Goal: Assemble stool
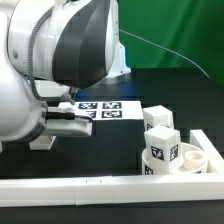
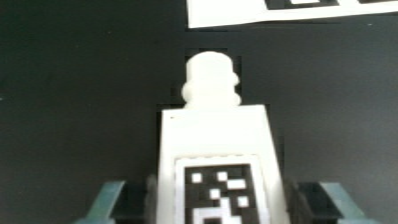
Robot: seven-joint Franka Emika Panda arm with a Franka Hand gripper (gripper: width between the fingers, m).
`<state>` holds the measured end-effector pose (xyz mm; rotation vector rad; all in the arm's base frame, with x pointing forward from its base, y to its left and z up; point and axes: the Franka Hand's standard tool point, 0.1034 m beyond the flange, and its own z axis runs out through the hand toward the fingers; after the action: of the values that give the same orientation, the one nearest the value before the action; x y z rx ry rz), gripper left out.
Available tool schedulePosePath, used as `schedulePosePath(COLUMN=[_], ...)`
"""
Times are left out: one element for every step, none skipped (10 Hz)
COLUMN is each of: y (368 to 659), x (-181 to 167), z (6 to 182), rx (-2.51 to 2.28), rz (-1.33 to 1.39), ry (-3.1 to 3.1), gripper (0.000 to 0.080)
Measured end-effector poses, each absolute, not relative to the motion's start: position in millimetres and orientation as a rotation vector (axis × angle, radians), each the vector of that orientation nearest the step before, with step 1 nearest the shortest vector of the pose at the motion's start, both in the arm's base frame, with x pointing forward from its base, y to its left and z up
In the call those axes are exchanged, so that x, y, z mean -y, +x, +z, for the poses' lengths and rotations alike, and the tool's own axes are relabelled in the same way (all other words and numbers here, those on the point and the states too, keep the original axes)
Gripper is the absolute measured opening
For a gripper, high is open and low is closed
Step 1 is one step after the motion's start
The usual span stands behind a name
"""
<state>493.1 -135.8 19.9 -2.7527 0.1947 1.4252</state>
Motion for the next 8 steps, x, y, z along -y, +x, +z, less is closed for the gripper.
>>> schedulePosePath(y=[497,510,521,528,533,533,543,553], x=[131,118,107,100,99,105,108,105], z=[27.4,53.0,78.7,99.4,108.1,96.8,89.5,92.7], rx=[-0.197,-0.171,-0.155,-0.14,-0.128,-0.102,-0.097,-0.086], rz=[1.433,1.403,1.364,1.346,1.323,1.295,1.196,1.04], ry=[-2.753,-2.775,-2.799,-2.809,-2.83,-2.854,-2.91,-2.984], gripper=[0.0333,0.0333,0.0334,0.0334,0.0334,0.0334,0.0334,0.0334])
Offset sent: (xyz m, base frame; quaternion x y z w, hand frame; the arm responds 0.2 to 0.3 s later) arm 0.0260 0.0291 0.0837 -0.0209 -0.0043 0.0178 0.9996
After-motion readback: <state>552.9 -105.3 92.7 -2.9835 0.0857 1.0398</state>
